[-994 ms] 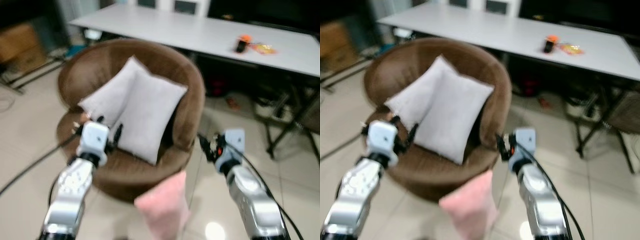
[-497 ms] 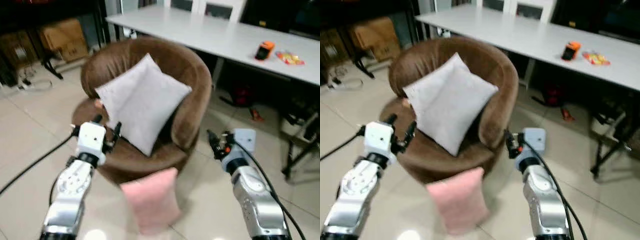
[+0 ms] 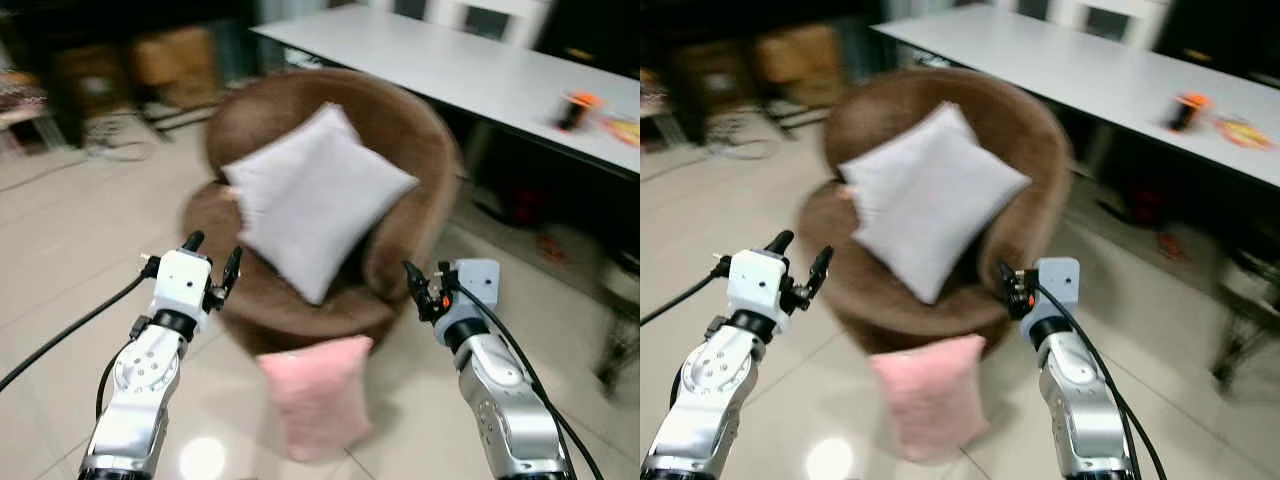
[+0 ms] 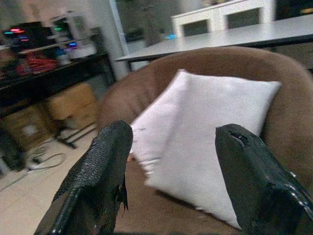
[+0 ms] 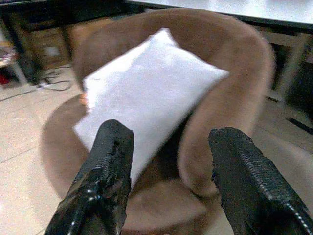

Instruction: Move the pillow to the sofa from floor

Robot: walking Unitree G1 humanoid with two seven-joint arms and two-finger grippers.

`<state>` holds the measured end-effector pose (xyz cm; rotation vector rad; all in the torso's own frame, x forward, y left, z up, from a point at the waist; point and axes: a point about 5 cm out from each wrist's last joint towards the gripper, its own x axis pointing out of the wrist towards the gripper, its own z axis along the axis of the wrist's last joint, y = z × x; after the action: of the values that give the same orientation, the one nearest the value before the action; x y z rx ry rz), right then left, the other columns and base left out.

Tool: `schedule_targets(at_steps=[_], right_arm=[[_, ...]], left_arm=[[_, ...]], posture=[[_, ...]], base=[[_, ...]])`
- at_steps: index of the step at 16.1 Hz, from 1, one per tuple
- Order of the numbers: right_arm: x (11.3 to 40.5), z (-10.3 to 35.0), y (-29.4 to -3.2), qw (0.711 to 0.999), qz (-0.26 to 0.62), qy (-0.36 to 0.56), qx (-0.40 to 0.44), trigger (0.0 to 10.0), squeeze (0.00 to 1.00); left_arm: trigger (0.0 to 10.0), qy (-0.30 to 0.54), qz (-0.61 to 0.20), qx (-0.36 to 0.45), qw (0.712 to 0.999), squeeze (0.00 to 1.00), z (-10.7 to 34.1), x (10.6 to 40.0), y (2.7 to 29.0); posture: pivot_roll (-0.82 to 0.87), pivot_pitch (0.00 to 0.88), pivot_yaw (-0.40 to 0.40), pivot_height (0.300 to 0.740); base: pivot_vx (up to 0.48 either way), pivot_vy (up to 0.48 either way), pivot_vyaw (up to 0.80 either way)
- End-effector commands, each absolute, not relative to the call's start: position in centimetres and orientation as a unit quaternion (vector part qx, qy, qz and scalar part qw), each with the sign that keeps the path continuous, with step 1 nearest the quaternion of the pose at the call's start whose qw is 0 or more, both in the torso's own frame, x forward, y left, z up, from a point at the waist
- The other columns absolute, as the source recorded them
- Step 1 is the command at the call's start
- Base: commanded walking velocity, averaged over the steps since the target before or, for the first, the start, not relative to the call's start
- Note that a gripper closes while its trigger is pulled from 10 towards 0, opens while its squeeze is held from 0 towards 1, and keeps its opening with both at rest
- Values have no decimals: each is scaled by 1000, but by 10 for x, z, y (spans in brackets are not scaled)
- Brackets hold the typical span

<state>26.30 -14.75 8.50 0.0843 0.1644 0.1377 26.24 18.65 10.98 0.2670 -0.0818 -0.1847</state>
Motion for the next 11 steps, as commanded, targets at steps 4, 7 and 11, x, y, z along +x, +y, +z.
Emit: schedule_targets(at_steps=[4, 7, 11], right_arm=[[265, 86, -146, 992, 73, 79, 58, 10000, 0], [266, 86, -148, 993, 70, 79, 60, 10000, 0], [266, 85, -149, 992, 71, 77, 66, 10000, 0]], left_arm=[[10000, -39, -91, 132, 986, 0, 109, 262, 188], [10000, -40, -89, 131, 986, 0, 109, 264, 188], [10000, -21, -91, 123, 988, 0, 103, 263, 187]], posture=[[-15, 0, -25, 740], [-17, 0, -31, 740], [-17, 0, -34, 740]], base=[[314, 0, 200], [311, 0, 0], [0, 0, 0]])
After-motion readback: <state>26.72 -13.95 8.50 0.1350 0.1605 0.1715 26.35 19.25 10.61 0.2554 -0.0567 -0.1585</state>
